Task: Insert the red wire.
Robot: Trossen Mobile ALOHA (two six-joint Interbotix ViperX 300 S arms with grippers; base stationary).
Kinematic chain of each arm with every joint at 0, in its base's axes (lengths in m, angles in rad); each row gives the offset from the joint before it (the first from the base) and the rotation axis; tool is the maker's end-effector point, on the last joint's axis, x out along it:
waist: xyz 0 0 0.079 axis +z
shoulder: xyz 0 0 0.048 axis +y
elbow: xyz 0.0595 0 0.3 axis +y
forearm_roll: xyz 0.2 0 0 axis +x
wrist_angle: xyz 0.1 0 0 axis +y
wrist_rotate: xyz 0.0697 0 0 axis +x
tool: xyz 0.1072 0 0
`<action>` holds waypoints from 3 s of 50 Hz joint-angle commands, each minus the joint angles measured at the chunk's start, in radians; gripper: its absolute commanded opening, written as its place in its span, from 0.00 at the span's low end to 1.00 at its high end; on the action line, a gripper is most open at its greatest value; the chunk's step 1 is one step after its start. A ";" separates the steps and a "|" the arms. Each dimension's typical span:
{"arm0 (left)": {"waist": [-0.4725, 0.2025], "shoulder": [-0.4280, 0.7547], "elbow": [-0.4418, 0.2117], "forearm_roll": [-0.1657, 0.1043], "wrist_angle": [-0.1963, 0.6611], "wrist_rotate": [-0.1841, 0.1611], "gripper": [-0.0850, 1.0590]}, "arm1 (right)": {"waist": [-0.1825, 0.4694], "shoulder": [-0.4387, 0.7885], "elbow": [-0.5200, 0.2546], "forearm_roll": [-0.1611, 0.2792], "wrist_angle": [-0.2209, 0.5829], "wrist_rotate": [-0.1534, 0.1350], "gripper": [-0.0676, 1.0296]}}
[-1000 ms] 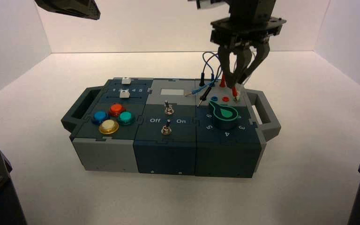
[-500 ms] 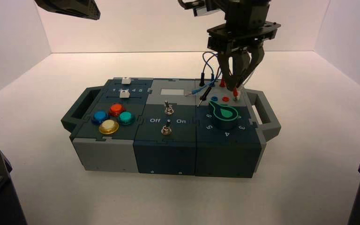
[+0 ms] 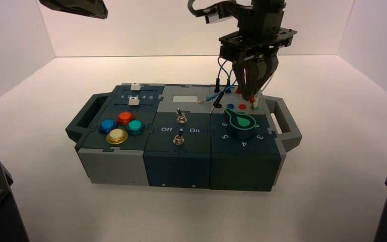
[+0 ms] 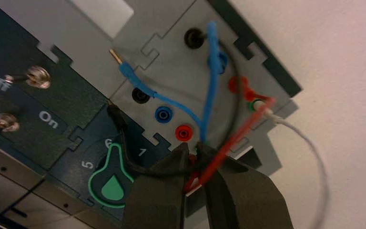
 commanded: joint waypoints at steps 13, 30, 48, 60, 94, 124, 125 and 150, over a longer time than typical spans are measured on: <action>0.005 0.002 -0.040 0.002 -0.011 0.002 0.05 | 0.002 -0.133 -0.017 0.000 -0.009 0.063 0.04; 0.005 0.002 -0.041 0.002 -0.012 0.002 0.05 | 0.002 -0.158 0.044 0.103 -0.095 0.098 0.04; 0.005 0.002 -0.041 0.002 -0.015 0.002 0.05 | 0.003 -0.161 0.112 0.115 -0.186 0.138 0.04; 0.005 0.002 -0.043 0.002 -0.018 0.002 0.05 | 0.003 -0.143 0.132 0.115 -0.239 0.147 0.04; 0.005 0.002 -0.041 0.002 -0.018 0.002 0.05 | -0.015 -0.104 0.124 0.080 -0.250 0.147 0.04; 0.005 0.002 -0.041 0.002 -0.020 0.005 0.05 | -0.017 -0.078 0.112 0.081 -0.255 0.147 0.04; 0.005 0.002 -0.041 0.003 -0.020 0.005 0.05 | -0.017 -0.077 0.110 0.081 -0.255 0.147 0.04; 0.006 0.002 -0.041 0.005 -0.021 0.005 0.05 | -0.017 -0.067 0.103 0.077 -0.255 0.146 0.04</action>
